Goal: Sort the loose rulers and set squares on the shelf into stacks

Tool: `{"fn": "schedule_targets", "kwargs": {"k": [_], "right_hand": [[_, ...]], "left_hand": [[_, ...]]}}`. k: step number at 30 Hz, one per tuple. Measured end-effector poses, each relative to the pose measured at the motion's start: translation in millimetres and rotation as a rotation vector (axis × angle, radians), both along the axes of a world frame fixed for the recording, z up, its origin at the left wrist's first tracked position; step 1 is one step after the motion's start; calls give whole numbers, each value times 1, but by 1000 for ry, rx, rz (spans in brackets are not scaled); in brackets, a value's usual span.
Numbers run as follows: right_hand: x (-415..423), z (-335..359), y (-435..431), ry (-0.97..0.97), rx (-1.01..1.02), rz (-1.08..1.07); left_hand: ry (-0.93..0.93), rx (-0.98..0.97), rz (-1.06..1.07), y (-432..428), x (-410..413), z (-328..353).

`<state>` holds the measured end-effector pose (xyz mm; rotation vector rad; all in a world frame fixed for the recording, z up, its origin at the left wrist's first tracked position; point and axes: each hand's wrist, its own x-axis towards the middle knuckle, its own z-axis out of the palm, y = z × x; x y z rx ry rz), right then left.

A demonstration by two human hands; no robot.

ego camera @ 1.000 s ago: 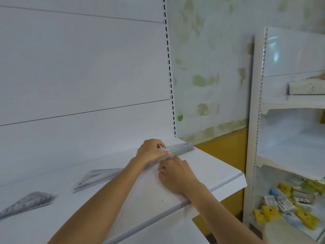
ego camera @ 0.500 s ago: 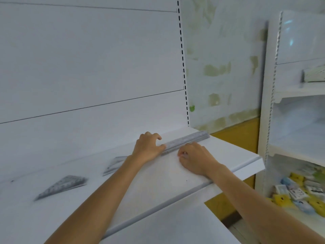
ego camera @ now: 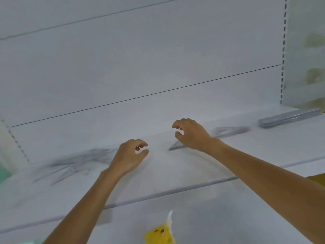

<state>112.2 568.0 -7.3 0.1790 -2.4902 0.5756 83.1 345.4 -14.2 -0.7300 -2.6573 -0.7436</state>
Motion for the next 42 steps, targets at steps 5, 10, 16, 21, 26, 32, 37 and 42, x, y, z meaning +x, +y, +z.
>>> {"fn": "schedule_targets", "kwargs": {"k": [5, 10, 16, 21, 26, 32, 37, 42], "right_hand": [[-20, -21, -128, -98, 5, 130], [-35, -22, -196, -152, 45, 158], [-58, -28, -237, -175, 40, 114], [-84, -32, -259, -176, 83, 91], [-114, -20, -273, -215, 145, 97], [-132, -34, -283, -299, 312, 126], [-136, -33, -283, -232, 245, 128], [-133, -33, -286, -176, 259, 149]], "left_hand": [[-18, 21, 200, -153, 9, -8], [-21, 12, 277, -246, 15, -24], [-33, -13, 260, -297, -6, -28], [-55, 95, 226, -291, -50, -16], [-96, -176, 139, -271, -63, -29], [-56, -77, 31, -288, -66, -27], [-87, -67, -28, -282, -68, -25], [-34, -58, -30, -285, -69, -27]]}}
